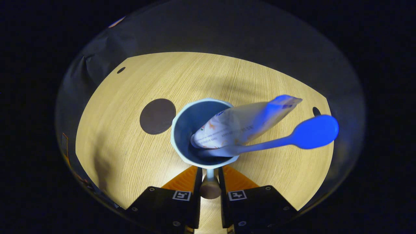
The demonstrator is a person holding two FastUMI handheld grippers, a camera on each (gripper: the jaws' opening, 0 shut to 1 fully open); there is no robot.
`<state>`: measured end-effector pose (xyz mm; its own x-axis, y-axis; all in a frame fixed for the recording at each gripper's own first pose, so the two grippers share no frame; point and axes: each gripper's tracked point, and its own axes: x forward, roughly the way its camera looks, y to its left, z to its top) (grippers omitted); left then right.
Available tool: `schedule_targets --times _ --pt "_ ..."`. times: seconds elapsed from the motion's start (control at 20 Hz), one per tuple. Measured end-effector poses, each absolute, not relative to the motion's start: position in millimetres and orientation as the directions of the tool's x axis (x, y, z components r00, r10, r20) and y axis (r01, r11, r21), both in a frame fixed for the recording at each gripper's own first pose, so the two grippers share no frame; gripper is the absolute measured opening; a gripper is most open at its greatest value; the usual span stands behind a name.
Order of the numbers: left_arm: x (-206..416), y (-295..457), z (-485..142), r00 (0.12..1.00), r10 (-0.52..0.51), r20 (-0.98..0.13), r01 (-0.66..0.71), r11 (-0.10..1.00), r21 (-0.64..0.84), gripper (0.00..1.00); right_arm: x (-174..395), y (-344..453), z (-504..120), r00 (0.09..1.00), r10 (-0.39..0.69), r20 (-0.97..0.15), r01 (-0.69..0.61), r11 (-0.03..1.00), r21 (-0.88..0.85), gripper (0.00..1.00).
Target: Put the toothbrush and toothpaste on the desktop into the cup, then pick up the cup and place it on the coaster on the desktop.
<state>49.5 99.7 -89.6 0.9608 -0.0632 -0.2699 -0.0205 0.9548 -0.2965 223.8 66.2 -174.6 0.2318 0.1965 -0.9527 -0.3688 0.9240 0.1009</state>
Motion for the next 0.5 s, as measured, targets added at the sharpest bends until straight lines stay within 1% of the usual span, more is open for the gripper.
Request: schedule_targets --times 0.2,0.3,0.35,0.4,0.45,0.5 --pt "45 104 -89 0.960 -0.055 -0.274 -0.029 0.954 -0.297 0.97 233 60 -171 0.299 0.136 -0.945 -0.376 0.926 0.014 0.25" --pt "44 104 -87 0.961 -0.052 -0.271 -0.032 0.954 -0.298 0.97 235 67 -166 0.312 0.161 -0.936 -0.376 0.926 0.034 0.24" --pt "44 104 -87 0.961 -0.051 -0.272 -0.034 0.954 -0.298 0.97 237 70 -160 0.324 0.169 -0.931 -0.379 0.925 0.036 0.27" --pt "43 106 -88 0.961 -0.051 -0.274 -0.034 0.954 -0.297 0.97 238 72 -155 0.335 0.171 -0.926 -0.386 0.922 0.031 0.27" --pt "43 105 -88 0.961 -0.050 -0.273 -0.033 0.956 -0.292 0.97 237 75 -150 0.344 0.173 -0.923 -0.396 0.918 0.025 0.24" --pt "43 105 -88 0.962 -0.045 -0.270 -0.034 0.960 -0.279 0.98 237 79 -147 0.350 0.177 -0.920 -0.406 0.914 0.021 0.24"
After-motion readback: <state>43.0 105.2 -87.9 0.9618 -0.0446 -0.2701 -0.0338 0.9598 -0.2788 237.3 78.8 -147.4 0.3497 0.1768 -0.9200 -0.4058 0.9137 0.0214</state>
